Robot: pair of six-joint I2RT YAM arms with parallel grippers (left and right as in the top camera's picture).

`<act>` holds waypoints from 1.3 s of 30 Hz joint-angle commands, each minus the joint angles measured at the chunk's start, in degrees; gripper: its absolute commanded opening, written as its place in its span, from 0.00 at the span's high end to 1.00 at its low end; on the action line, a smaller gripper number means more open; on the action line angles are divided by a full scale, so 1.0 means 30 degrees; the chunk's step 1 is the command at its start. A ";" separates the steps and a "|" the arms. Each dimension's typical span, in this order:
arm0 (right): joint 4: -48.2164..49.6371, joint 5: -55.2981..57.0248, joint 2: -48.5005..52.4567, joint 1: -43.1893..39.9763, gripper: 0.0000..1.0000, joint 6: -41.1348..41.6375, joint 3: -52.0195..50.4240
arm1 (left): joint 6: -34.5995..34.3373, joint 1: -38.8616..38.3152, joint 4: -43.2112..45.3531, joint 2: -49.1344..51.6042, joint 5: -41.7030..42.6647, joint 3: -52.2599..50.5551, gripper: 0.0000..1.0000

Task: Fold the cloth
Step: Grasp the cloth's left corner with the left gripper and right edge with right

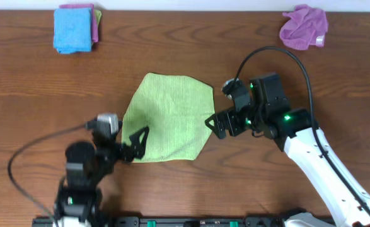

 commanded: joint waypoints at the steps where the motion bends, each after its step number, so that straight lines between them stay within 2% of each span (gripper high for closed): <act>1: -0.0080 0.0291 0.0087 -0.0124 0.01 0.0073 0.0233 | 0.1450 -0.0087 -0.0678 0.3701 0.0124 0.3096 0.05; 5: 0.0095 0.0357 0.0510 -0.0459 0.01 0.0066 0.0233 | 0.3344 -0.0372 -0.3854 0.9238 0.0342 0.7402 0.05; 10: 0.0583 0.0197 0.0933 -0.2055 0.01 0.0058 0.0233 | 0.3672 -0.1173 -0.7176 1.4338 0.0219 1.1628 0.05; 14: 0.0947 0.0095 0.1450 -0.2339 0.01 0.0051 0.0233 | 0.2127 -0.1370 -0.7206 1.5839 -0.1268 1.2065 0.05; 19: 0.2288 -0.0590 0.2980 -0.2339 0.01 -0.0007 0.0233 | 0.1158 -0.1399 -0.7133 1.7449 -0.1122 1.2218 0.05; 23: 0.4000 -0.2200 0.4838 -0.2353 0.01 0.0000 0.0233 | 0.0794 -0.1435 -0.6965 1.8287 0.0000 1.2218 0.04; 27: 0.5501 -0.4095 0.6776 -0.2390 0.01 0.0000 0.0233 | -0.0051 -0.1435 -0.6608 1.8855 -0.0015 1.2218 0.05; 33: 0.6047 -0.4175 0.8706 -0.2390 0.01 0.0000 0.0233 | -0.0925 -0.1435 -0.4721 1.9875 0.0860 1.2218 0.05; 39: 0.6149 -0.4175 0.8939 -0.2404 0.01 -0.0007 0.0233 | -0.1188 -0.1435 -0.2630 2.0436 0.0554 1.2225 0.04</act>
